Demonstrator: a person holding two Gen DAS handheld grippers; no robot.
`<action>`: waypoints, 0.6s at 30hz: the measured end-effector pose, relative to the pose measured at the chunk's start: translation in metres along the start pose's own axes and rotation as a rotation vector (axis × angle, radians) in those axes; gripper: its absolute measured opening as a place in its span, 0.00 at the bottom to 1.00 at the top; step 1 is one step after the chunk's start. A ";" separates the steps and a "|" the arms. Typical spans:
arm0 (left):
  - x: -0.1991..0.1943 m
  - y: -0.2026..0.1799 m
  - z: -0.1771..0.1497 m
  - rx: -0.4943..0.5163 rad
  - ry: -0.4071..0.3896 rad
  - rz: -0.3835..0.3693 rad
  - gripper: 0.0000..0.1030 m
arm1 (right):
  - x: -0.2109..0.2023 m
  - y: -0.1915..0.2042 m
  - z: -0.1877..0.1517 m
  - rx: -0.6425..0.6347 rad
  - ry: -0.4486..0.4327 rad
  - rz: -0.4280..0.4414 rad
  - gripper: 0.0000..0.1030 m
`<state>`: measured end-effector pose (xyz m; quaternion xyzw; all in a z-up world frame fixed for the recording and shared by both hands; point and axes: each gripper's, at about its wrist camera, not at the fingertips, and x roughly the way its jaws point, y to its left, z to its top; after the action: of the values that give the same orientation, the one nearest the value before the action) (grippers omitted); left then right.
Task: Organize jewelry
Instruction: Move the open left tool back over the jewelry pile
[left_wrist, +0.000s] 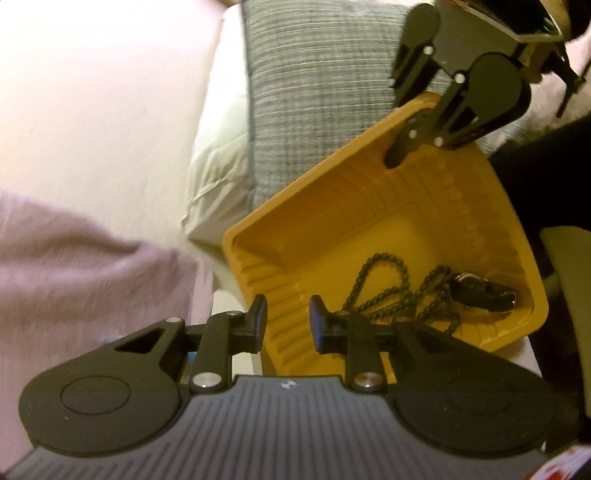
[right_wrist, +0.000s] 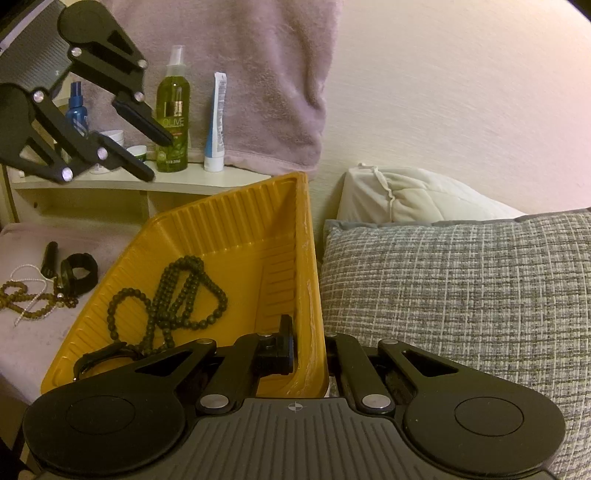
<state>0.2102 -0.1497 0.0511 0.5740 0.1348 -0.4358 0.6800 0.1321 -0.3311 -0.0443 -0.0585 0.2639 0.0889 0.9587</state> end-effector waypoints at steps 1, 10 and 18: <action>-0.003 0.001 -0.004 -0.026 0.001 0.009 0.23 | 0.000 0.000 0.000 0.000 0.000 0.000 0.04; -0.047 0.018 -0.077 -0.465 0.018 0.073 0.25 | 0.001 -0.001 -0.001 0.009 0.002 -0.003 0.04; -0.081 0.000 -0.155 -0.843 0.103 0.206 0.25 | -0.002 0.000 -0.002 0.026 0.007 -0.007 0.04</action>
<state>0.2117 0.0248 0.0593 0.2778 0.2769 -0.2434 0.8871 0.1297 -0.3322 -0.0455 -0.0474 0.2683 0.0821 0.9587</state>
